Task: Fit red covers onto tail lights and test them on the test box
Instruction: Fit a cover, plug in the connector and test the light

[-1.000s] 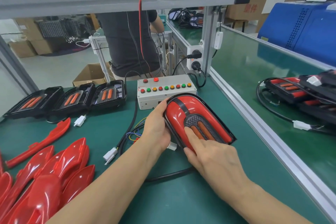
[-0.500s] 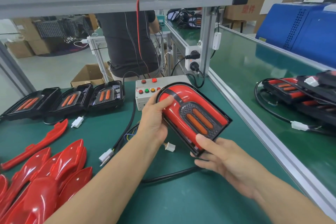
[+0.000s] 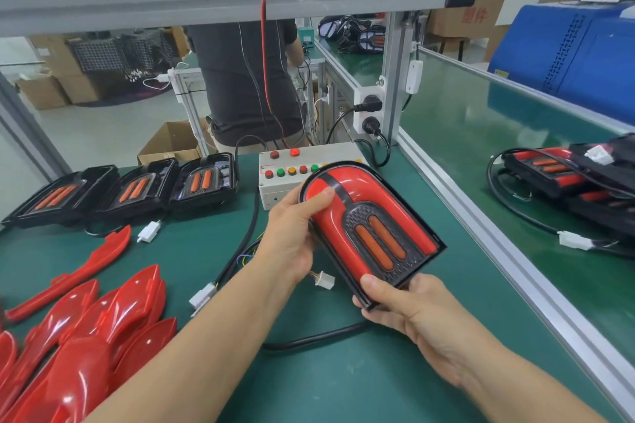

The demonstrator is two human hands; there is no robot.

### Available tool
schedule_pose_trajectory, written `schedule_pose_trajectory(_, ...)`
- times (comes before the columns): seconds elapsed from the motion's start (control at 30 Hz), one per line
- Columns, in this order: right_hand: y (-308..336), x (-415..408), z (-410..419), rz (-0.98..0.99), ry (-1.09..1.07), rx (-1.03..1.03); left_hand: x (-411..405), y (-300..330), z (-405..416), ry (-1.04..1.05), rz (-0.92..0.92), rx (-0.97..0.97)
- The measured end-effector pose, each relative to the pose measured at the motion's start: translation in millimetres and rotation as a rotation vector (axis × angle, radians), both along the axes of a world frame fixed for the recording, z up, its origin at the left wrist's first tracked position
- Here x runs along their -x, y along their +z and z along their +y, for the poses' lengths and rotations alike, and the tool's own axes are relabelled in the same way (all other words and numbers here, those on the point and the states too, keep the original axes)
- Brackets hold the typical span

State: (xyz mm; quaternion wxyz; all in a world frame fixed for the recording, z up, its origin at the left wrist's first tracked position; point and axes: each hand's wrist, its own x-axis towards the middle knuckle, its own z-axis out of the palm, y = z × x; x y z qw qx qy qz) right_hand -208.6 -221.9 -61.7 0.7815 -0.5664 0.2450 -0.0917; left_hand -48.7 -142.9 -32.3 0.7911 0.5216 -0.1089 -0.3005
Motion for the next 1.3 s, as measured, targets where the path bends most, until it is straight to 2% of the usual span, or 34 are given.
schedule_pose_trajectory(0.17,-1.0,-1.4,8.6,-0.028,-0.078,-0.012,-1.0,-3.1,-0.5,0.086,-0.013,-0.009)
schedule_pose_trajectory(0.3,1.6,-3.0,8.1,0.003,-0.125,0.013,2.1,-4.7,-5.5,0.058,-0.022,0.019)
schedule_pose_trajectory(0.57,7.5,1.2,-4.9,0.05,-0.118,0.158,6.4,-5.1,-23.6,0.092,0.196,0.099)
schedule_pose_trajectory(0.67,14.6,9.2,-32.4,-0.046,-0.268,0.228,-7.3,4.5,-18.3,0.042,0.229,0.185)
schedule_pose_trajectory(0.7,18.9,11.5,-42.4,-0.125,-0.273,0.205,-10.7,7.7,-16.2,-0.016,0.189,0.182)
schedule_pose_trajectory(0.77,30.0,11.8,-51.4,-0.25,-0.074,0.129,-9.4,15.7,-16.9,-0.169,0.048,0.181)
schedule_pose_trajectory(0.83,35.8,7.2,-47.7,-0.257,0.181,0.097,0.0,28.0,-24.5,-0.322,-0.082,0.204)
schedule_pose_trajectory(0.93,33.6,2.9,-41.5,-0.255,0.307,0.028,9.4,46.9,-39.7,-0.459,-0.275,0.227)
schedule_pose_trajectory(1.07,38.8,1.0,-40.9,-0.324,0.341,0.143,14.7,56.2,-53.1,-0.456,-0.271,0.191)
schedule_pose_trajectory(1.17,46.8,-8.5,-36.3,-0.411,0.266,0.23,16.4,54.9,-59.4,-0.411,-0.259,0.204)
schedule_pose_trajectory(1.23,48.7,-14.6,-35.3,-0.462,0.15,0.184,11.0,48.5,-55.3,-0.297,-0.398,0.065)
schedule_pose_trajectory(1.3,50.6,-17.2,-38.4,-0.468,-0.009,0.064,1.0,35.9,-38.7,-0.146,-0.637,-0.181)
